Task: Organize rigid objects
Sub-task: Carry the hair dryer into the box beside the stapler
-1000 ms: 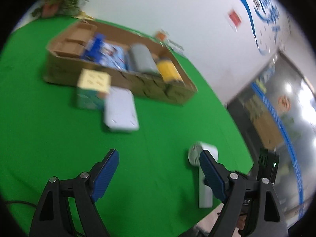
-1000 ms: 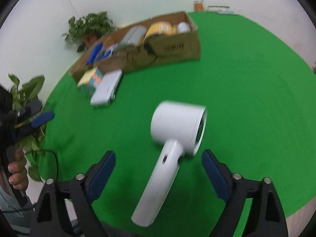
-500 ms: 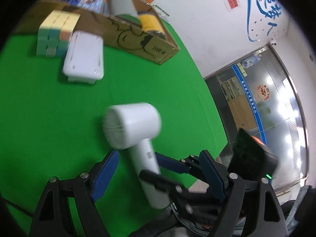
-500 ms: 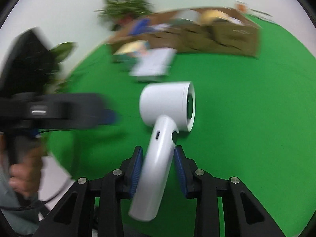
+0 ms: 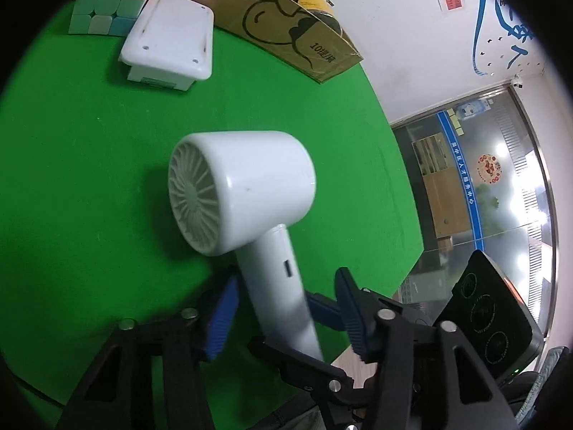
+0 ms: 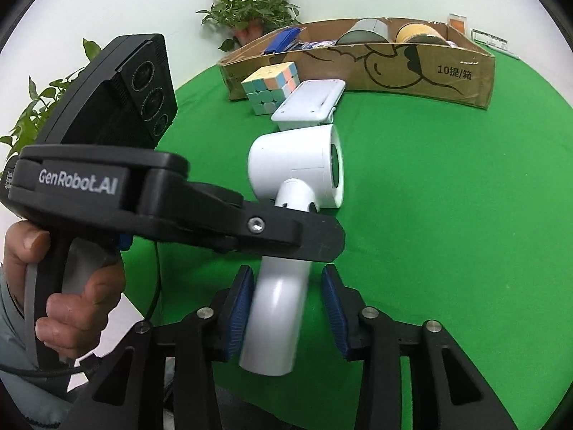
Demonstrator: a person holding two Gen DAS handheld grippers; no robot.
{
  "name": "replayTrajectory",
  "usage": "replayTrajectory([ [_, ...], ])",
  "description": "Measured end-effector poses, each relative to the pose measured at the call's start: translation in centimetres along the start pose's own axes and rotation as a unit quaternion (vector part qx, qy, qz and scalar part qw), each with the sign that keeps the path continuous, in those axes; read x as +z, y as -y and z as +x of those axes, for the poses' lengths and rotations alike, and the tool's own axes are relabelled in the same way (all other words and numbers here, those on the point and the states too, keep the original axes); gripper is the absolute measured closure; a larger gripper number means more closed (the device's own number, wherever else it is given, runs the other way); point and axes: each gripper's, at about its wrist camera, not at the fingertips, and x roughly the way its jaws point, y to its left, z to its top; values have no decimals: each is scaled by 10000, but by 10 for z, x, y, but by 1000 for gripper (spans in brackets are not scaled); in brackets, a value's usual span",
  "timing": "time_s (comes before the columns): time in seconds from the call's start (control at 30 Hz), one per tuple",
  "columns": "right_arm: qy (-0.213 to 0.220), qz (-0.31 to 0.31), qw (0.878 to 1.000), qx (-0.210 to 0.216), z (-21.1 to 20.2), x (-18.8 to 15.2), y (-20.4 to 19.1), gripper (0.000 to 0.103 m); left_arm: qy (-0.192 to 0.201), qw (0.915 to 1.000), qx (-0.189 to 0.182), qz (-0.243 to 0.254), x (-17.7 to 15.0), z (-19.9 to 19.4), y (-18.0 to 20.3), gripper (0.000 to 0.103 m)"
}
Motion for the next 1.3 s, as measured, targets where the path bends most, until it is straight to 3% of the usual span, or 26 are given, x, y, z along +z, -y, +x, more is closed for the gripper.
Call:
replayTrajectory([
  [0.1, 22, -60, 9999, -150, 0, 0, -2, 70, 26, 9999, 116, 15, -2, -2, -3, 68],
  [0.27, 78, -48, 9996, -256, 5, 8, -3, 74, 165, 9997, 184, 87, -3, -8, -1, 69],
  [0.43, 514, -166, 9982, -277, -13, 25, -11, 74, 561, 9973, 228, 415, 6, -35, 18, 69],
  [0.63, 1181, -334, 9913, -482, -42, 76, -21, 75, 1115, 9874, 466, 1021, 39, -71, 57, 69],
  [0.93, 1791, -416, 9811, -603, -60, 172, -23, 75, 1649, 9735, 457, 1519, 113, -116, 92, 70],
  [1.1, 1863, -371, 9799, -607, -53, 217, -18, 75, 1697, 9718, 446, 1573, 153, -125, 93, 70],
  [1.3, 1709, -177, 9836, -545, -22, 276, -2, 75, 1554, 9773, 316, 1407, 205, -124, 73, 70],
])
